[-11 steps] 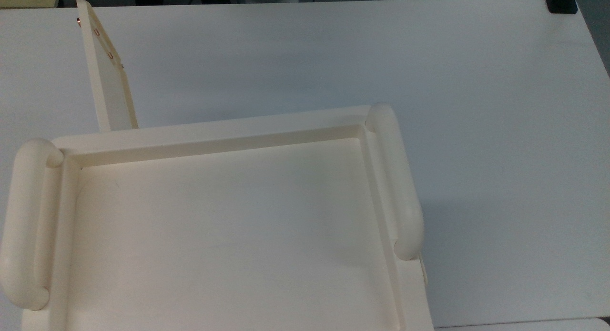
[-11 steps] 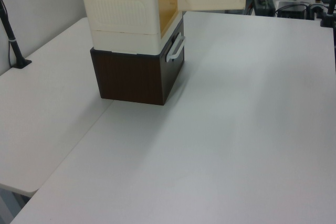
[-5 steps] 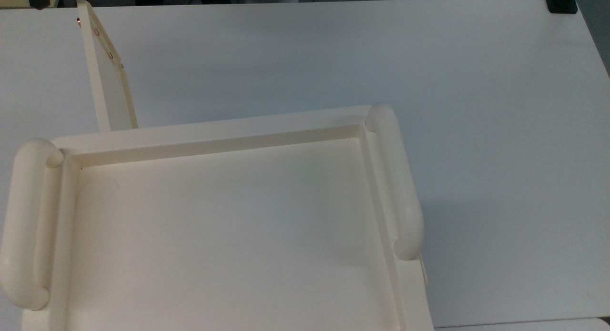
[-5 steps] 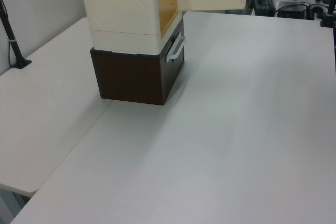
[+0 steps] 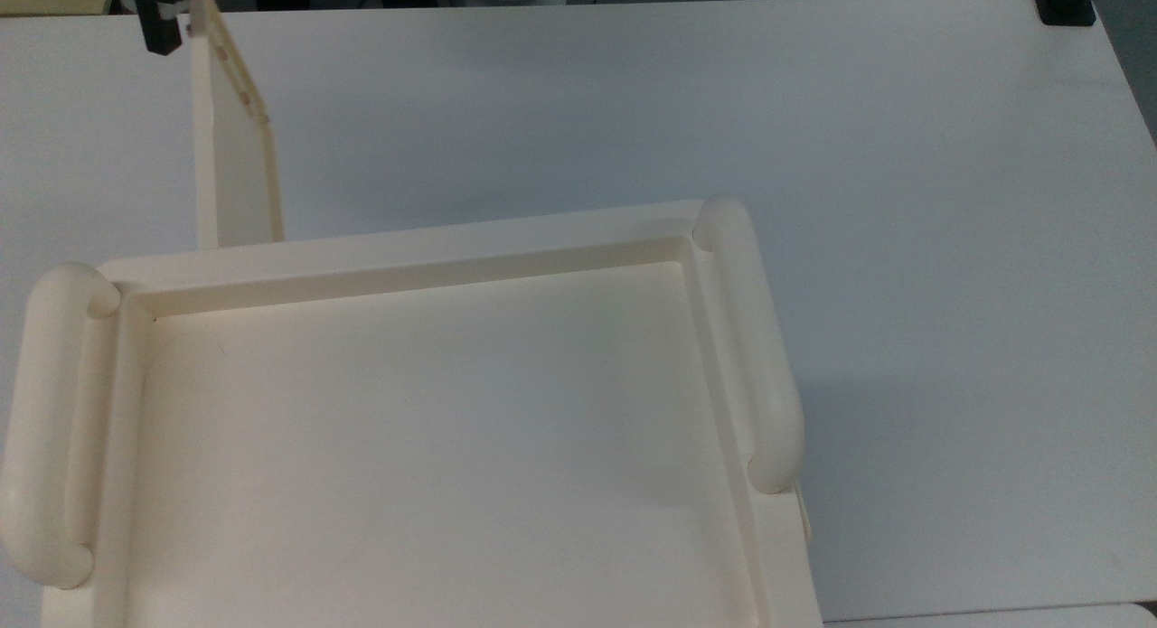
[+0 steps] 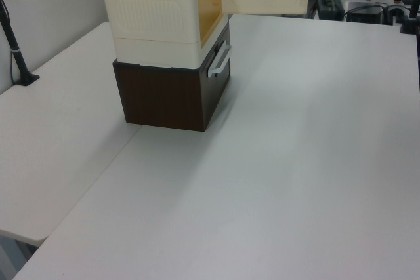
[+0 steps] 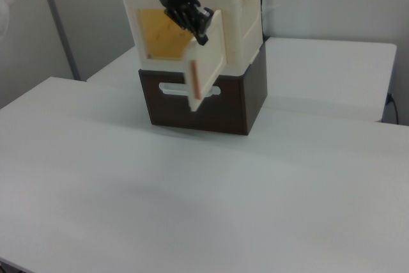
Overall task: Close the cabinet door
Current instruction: 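Push the open door with the gripper, swinging it toward the box front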
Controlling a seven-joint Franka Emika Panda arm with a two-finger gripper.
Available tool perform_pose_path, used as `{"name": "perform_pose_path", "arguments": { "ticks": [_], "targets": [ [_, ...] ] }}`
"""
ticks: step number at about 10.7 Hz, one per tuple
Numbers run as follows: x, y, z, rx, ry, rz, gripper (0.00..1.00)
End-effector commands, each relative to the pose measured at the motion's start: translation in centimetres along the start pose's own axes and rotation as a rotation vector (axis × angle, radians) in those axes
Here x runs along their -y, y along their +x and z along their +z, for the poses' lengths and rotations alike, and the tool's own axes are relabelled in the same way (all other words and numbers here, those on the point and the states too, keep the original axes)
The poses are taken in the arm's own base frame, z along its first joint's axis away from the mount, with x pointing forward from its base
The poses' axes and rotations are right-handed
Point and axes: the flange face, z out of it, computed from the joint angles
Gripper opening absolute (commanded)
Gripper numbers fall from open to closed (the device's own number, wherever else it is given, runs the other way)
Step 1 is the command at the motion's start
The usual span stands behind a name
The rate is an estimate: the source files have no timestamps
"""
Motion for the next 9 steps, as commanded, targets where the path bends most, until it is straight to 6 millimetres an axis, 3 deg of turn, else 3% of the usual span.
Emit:
{"name": "perform_pose_path", "arguments": {
  "ticks": [1, 3, 6, 9],
  "targets": [
    [4.6, -1.2, 0.3, 0.070, 0.065, -0.071, 0.00],
    [8.2, -1.4, 0.6, 0.070, 0.107, -0.115, 0.00],
    [14.4, -0.2, 3.9, -0.034, 0.179, -0.170, 0.00],
    [16.5, 1.4, 6.0, -0.175, 0.207, -0.167, 0.00]
  ]
}}
